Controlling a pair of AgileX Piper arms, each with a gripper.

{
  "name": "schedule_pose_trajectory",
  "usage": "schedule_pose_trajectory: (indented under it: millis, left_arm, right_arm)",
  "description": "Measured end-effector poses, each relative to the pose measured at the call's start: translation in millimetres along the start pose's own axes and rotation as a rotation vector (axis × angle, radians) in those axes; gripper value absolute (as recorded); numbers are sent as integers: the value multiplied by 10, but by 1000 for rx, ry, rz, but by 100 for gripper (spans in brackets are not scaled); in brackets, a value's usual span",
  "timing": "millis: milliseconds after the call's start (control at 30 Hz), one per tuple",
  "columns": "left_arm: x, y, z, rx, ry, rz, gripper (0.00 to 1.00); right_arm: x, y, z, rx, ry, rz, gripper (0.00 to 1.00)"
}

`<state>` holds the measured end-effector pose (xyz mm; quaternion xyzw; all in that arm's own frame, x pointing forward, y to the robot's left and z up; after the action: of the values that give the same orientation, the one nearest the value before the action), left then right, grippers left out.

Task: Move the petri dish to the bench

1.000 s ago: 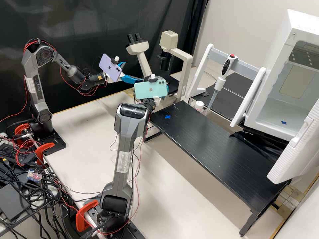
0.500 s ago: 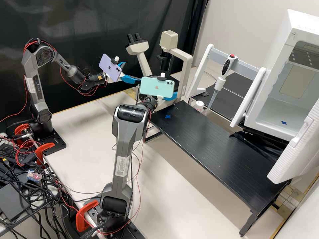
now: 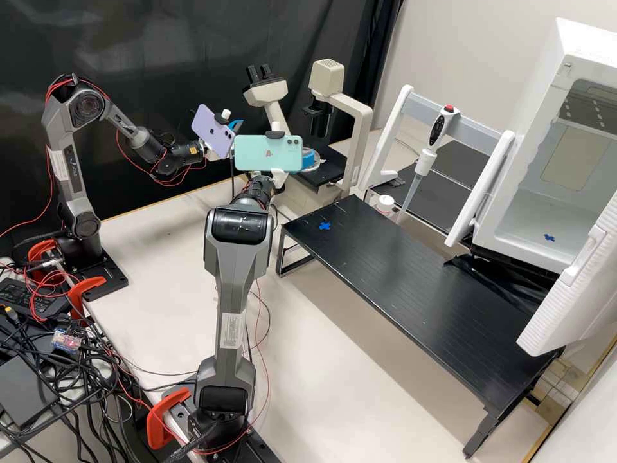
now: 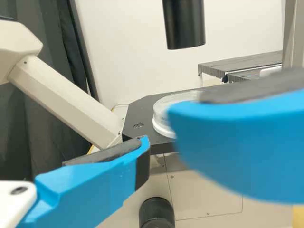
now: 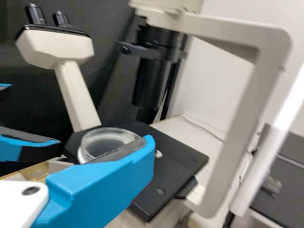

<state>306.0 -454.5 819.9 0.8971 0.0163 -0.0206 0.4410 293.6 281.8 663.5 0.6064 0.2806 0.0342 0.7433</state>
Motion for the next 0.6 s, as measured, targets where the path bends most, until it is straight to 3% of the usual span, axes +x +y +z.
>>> schedule_pose_trajectory:
  millis: [233, 367, 467, 600]
  left_arm:
    - [0, 0, 0, 0, 0, 0, 100]
    - [0, 0, 0, 0, 0, 0, 100]
    - [0, 1, -4, -3, 4, 1, 100]
    - [0, 2, -16, -13, 17, 2, 100]
  right_arm:
    - [322, -93, 5, -13, -52, 17, 100]
    - [486, -157, 93, -4, -98, -7, 100]
    - [595, -166, 168, 29, -129, -14, 100]
    - [712, -159, 269, 31, -164, -21, 100]
